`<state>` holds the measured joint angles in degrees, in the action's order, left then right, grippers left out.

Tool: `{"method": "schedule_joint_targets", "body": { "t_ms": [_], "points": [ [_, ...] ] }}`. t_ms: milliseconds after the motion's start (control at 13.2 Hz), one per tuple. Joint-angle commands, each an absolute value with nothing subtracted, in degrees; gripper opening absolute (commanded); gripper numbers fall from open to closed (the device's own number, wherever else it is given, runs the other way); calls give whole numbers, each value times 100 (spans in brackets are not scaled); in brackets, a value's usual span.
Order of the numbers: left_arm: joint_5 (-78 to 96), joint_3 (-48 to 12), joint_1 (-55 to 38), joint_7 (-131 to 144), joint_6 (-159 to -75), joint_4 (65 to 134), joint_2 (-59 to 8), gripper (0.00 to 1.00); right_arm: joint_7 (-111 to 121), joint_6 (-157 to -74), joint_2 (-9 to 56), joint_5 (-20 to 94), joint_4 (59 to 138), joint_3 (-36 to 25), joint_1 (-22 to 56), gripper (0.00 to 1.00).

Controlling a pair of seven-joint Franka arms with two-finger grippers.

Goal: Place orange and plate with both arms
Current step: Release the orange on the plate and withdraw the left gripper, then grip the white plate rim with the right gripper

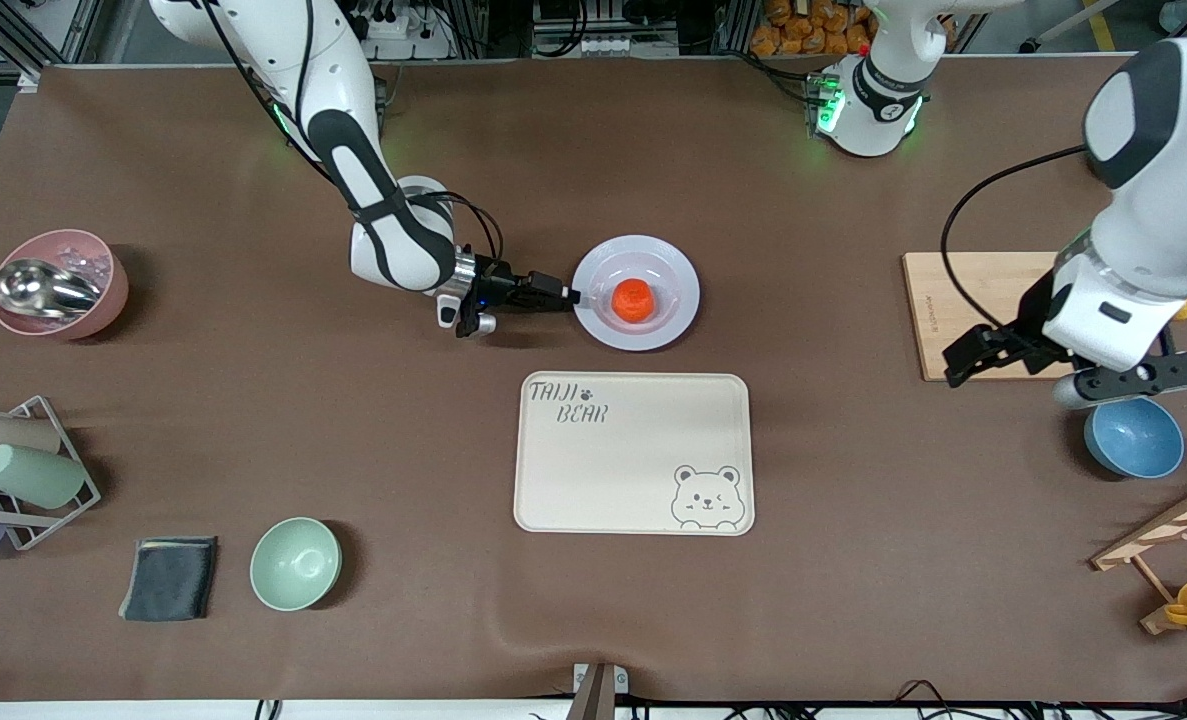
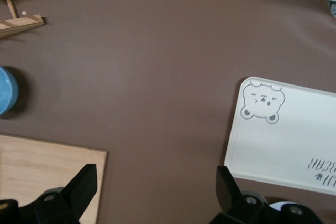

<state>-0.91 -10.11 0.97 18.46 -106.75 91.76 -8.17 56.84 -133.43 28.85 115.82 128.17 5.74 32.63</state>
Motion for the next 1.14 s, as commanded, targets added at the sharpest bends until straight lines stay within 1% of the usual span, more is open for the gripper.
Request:
{"method": "schedule_joint_targets", "body": {
  "t_ms": [0, 227, 454, 530, 908, 1060],
  "points": [
    [-220, -1046, 140, 1714, -10040, 8861, -729, 100, 5845, -13403, 3032, 11804, 12700, 536, 3410, 66],
    [-211, -1037, 298, 1363, -9835, 8824, -510, 100, 5984, -13412, 3059, 12145, 12700, 536, 3638, 63],
    [-202, -1055, 430, 1345, -9642, 8824, -396, 100, 6205, -13403, 3208, 12278, 12630, 536, 3656, 62],
    [-193, -1046, 431, 1345, -9633, 8824, -326, 100, 6231, -13403, 3243, 12365, 12630, 536, 3700, 59],
    [-185, -1046, 273, 1415, -9580, 8938, -79, 100, 6346, -13403, 3287, 12463, 12630, 536, 3762, 42],
    [-185, -1028, 246, 1363, -9519, 8903, -62, 100, 6346, -13403, 3278, 12463, 12621, 545, 3770, 23]
  ]
}}
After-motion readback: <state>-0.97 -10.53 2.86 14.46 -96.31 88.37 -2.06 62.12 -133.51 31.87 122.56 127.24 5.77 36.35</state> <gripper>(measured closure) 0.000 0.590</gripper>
